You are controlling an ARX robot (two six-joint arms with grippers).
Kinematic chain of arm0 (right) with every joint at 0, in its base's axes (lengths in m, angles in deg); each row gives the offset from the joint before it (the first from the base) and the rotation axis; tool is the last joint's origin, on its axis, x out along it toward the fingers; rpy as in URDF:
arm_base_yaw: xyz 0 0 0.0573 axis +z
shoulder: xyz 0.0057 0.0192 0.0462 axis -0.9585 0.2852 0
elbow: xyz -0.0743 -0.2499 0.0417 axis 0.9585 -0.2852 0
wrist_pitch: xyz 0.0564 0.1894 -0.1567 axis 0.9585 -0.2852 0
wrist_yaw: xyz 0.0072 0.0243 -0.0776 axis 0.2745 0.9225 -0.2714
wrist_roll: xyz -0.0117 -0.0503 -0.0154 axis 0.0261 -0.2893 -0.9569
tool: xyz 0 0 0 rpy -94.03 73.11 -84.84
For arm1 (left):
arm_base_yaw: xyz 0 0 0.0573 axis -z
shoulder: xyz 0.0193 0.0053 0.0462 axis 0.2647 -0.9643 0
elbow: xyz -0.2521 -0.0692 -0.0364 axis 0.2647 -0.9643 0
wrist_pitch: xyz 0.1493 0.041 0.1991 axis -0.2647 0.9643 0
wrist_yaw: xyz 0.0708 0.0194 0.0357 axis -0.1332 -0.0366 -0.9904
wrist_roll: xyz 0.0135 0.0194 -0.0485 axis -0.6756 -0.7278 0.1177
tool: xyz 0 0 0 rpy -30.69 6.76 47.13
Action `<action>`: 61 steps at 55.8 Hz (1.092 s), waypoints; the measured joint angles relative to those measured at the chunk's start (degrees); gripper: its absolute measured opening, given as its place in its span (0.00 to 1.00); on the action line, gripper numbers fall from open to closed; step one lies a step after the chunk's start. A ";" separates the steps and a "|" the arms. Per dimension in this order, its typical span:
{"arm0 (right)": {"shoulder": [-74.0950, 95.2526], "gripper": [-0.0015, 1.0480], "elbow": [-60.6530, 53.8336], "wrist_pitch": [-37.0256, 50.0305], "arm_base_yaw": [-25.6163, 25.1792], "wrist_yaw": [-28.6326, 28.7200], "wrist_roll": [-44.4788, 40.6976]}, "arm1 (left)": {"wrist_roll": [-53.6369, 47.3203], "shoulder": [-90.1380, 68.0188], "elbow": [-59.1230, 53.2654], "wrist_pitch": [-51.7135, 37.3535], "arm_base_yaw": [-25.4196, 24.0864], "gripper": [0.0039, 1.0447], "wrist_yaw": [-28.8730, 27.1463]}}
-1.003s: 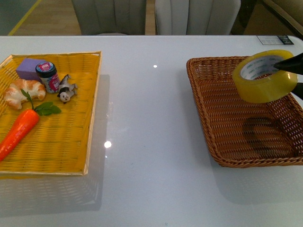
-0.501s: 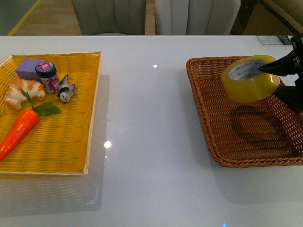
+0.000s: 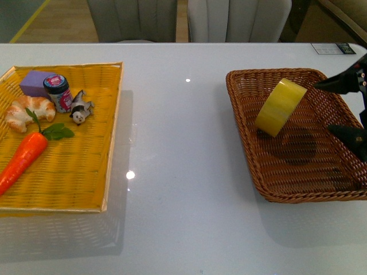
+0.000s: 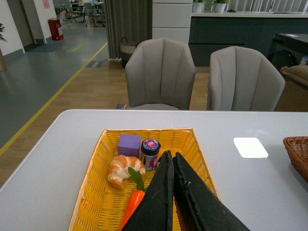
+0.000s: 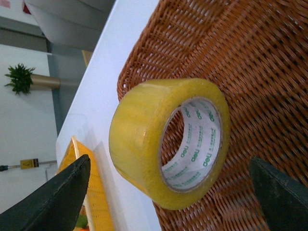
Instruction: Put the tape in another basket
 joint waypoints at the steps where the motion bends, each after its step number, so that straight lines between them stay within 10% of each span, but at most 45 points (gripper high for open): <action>1: -0.59 0.91 -0.77 0.31 -0.50 0.24 0.00 | 0.00 0.24 0.00 0.26 0.00 0.01 0.00; 15: -14.08 0.91 -11.39 0.90 -6.10 2.05 -3.98 | -0.02 9.79 0.02 10.78 -0.02 0.01 0.00; 28: -53.02 0.90 -25.33 -17.31 -7.15 -2.73 -19.82 | 0.00 9.86 0.02 10.78 -0.04 0.01 0.00; 35: -60.13 0.67 -32.65 1.11 -4.59 -11.87 -39.47 | -0.02 9.86 0.02 10.78 -0.04 0.01 0.00; 57: -72.76 0.02 -40.48 -3.52 1.88 -17.99 -50.80 | -0.02 9.86 0.02 10.78 -0.04 0.01 0.00; 61: -76.19 0.02 -40.52 -6.14 2.95 -19.54 -51.25 | -0.02 9.86 0.02 10.78 -0.04 0.01 0.00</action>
